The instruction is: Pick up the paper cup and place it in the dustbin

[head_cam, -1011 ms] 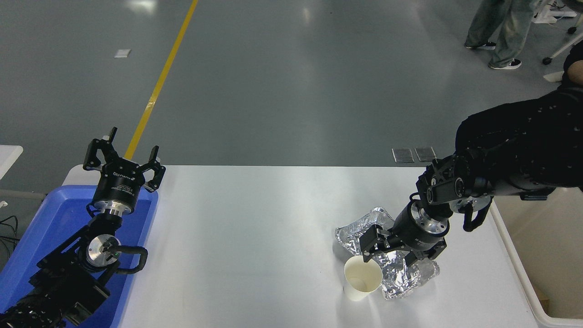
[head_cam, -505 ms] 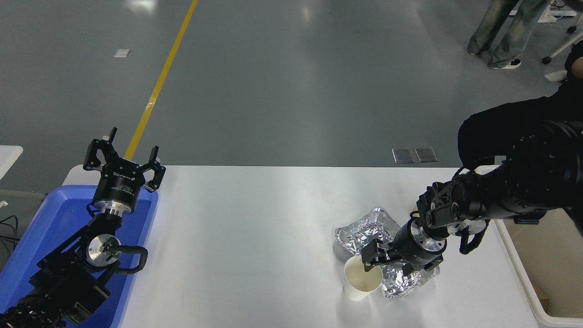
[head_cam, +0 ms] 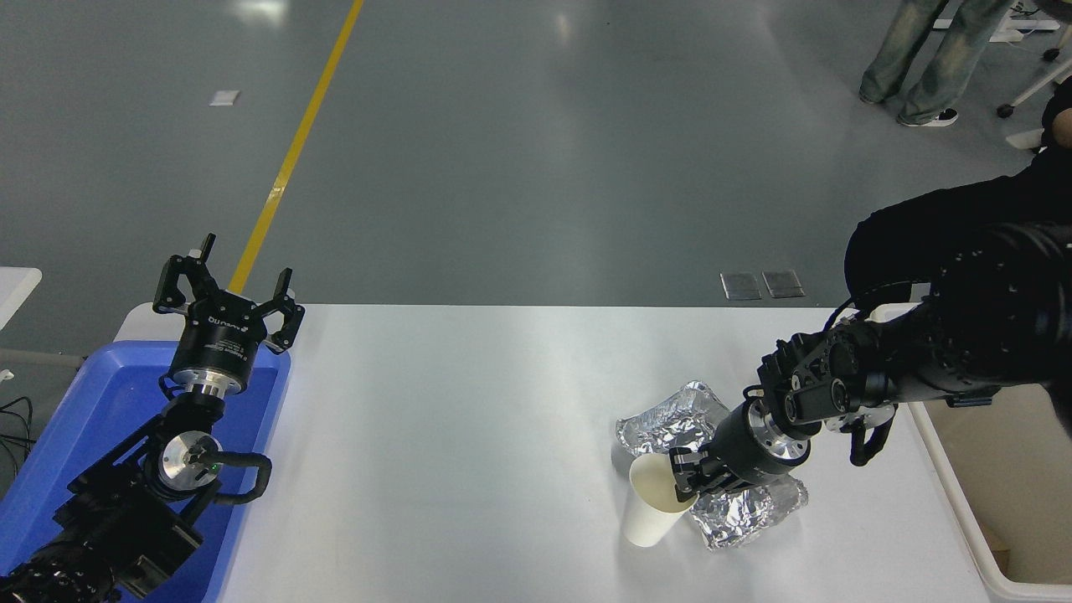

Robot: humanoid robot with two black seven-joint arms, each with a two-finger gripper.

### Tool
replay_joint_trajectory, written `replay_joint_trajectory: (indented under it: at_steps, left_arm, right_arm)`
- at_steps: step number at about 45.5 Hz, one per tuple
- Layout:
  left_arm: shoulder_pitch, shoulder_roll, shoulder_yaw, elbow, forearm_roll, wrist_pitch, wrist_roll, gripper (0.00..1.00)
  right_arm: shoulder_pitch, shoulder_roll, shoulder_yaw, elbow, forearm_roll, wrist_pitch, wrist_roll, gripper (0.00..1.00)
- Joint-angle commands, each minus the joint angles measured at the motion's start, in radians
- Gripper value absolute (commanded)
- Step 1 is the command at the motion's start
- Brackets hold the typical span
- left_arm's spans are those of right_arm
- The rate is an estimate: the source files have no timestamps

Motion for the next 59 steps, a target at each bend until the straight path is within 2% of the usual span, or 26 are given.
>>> replay_joint_trajectory:
  at_steps: [1, 9, 18, 36, 59]
  left_arm:
    - [0.0, 0.0, 0.0, 0.0, 0.0, 0.0, -0.001, 0.98]
    - [0.0, 0.0, 0.0, 0.0, 0.0, 0.0, 0.001, 0.98]
    - [0.0, 0.0, 0.0, 0.0, 0.0, 0.0, 0.001, 0.98]
    - [0.0, 0.0, 0.0, 0.0, 0.0, 0.0, 0.001, 0.98]
    - [0.0, 0.0, 0.0, 0.0, 0.0, 0.0, -0.001, 0.98]
  right_arm:
    - [0.039, 0.0, 0.004, 0.007, -0.022, -0.003, 0.032, 0.0]
    - [0.112, 0.0, 0.005, 0.022, -0.022, 0.003, 0.038, 0.0]
    - [0.239, 0.0, 0.024, 0.042, -0.023, 0.014, 0.082, 0.0]
    - [0.51, 0.0, 0.005, 0.05, -0.037, 0.123, 0.082, 0.0]
    - [0.783, -0.155, 0.024, 0.059, -0.083, 0.302, 0.084, 0.0]
